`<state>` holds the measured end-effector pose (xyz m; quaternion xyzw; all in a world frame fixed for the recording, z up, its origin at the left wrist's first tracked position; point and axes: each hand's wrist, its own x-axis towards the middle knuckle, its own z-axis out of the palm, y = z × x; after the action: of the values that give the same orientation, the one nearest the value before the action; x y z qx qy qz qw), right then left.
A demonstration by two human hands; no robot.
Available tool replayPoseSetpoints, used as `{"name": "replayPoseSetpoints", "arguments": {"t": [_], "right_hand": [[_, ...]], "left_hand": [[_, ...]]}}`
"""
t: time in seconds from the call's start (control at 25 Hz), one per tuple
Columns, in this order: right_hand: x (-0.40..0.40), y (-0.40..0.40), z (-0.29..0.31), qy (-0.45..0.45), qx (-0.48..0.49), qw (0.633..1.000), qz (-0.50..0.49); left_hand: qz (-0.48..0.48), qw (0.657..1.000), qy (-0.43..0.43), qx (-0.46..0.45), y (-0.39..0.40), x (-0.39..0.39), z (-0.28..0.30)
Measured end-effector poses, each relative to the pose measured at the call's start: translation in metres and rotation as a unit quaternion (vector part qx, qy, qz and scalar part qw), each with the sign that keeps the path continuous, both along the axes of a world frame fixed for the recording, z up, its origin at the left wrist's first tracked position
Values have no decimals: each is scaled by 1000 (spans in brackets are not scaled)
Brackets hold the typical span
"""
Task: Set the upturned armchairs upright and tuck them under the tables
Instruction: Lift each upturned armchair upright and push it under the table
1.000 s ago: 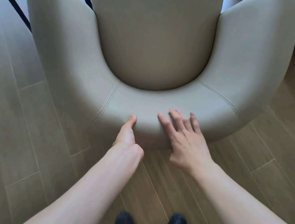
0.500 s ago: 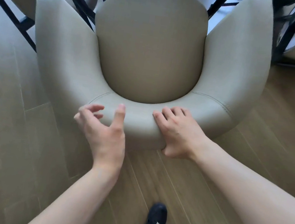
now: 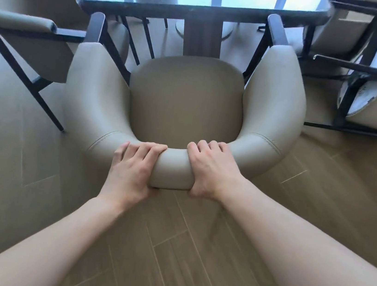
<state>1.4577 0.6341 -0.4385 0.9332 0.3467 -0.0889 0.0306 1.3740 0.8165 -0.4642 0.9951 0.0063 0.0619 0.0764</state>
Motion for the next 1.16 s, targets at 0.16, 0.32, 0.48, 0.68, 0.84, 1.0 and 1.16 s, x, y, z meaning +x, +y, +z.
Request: {"name": "replayPoseSetpoints", "arguments": {"t": [0.16,0.32,0.48,0.68,0.84,1.0,1.16], "right_hand": [[-2,-1,-3,-8,7,1000,-9],[4,-8,3,21,-61,997,30],[11,-7,15,22,-116,992,47],[-9,7,21,19,-124,992,31],[-34,23,18,37,-113,993,2],[-41,29,22,55,-93,994,-28],[-19,20,29,47,-86,994,-43]], "left_hand": [[-48,997,-17,50,11,1,1],[-152,969,142,134,43,25,19],[-174,965,148,128,49,34,20],[-193,959,145,152,52,23,17],[-241,944,154,165,74,19,23],[-258,939,166,157,83,30,33],[-248,943,176,134,81,54,38]]}}
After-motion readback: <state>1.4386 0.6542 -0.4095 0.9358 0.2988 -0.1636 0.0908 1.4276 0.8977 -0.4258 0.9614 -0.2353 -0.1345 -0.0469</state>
